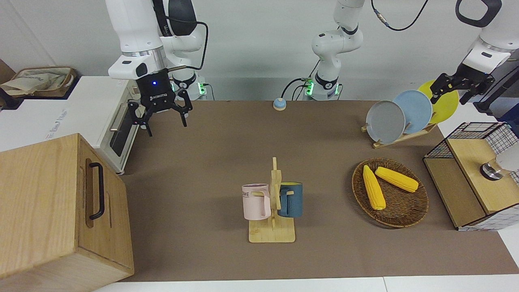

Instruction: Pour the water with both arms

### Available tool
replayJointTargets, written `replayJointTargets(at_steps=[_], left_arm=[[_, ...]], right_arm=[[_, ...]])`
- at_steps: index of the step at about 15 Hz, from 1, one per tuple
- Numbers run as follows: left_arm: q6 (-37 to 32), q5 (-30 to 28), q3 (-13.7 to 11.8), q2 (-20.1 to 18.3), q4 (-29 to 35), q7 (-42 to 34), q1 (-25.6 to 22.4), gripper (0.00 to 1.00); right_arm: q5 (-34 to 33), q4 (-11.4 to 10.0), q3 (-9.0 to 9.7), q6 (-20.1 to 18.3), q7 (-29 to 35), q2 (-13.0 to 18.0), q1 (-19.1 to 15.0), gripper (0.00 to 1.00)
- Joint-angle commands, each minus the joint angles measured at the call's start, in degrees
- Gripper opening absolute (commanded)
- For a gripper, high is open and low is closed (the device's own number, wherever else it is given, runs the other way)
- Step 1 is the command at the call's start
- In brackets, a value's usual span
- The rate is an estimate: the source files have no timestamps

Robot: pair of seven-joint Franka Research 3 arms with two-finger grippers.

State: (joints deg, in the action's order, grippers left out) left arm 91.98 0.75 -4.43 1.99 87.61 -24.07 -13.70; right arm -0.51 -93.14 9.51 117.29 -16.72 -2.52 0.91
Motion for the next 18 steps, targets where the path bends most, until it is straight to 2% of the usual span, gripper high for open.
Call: replayJointTargets(at_steps=[1, 3, 6, 8, 13, 16, 18], left_arm=[[3.0, -1.0, 0.3, 1.6, -1.1, -5.1, -3.8, 1.0], [5.0, -2.9, 0.3, 2.6, -1.1, -9.0, -6.9, 1.0], [7.4, -5.9, 0.3, 4.1, -1.2, -13.0, -11.0, 1.0], [9.8, -10.5, 0.4, 4.9, -1.2, -15.5, -14.8, 1.0], [16.7, -14.5, 0.4, 6.8, -1.6, -21.6, -18.0, 1.0], [21.6, -16.9, 0.4, 7.7, -1.5, -23.2, -18.1, 1.0], [25.7, -18.4, 0.4, 7.9, -1.1, -23.8, -18.1, 1.0]], right_arm=[[-3.3, -1.3, 0.25, 5.3, -6.7, -0.6, 4.2, 0.981], [-4.6, -3.7, 0.33, 9.1, -7.0, -0.6, 5.3, 0.981], [-4.7, -11.0, 0.33, 17.6, -7.1, 0.8, 5.5, 0.981], [-4.8, -12.8, 0.33, 20.4, -7.2, 0.9, 5.9, 0.981], [-8.0, -12.9, 0.33, 23.1, -12.3, -0.8, 8.8, 0.962], [-8.4, -12.2, 0.33, 23.4, -11.8, -3.2, 10.1, 0.941], [-8.5, -10.6, 0.33, 25.0, -11.1, -5.6, 11.3, 0.939]])
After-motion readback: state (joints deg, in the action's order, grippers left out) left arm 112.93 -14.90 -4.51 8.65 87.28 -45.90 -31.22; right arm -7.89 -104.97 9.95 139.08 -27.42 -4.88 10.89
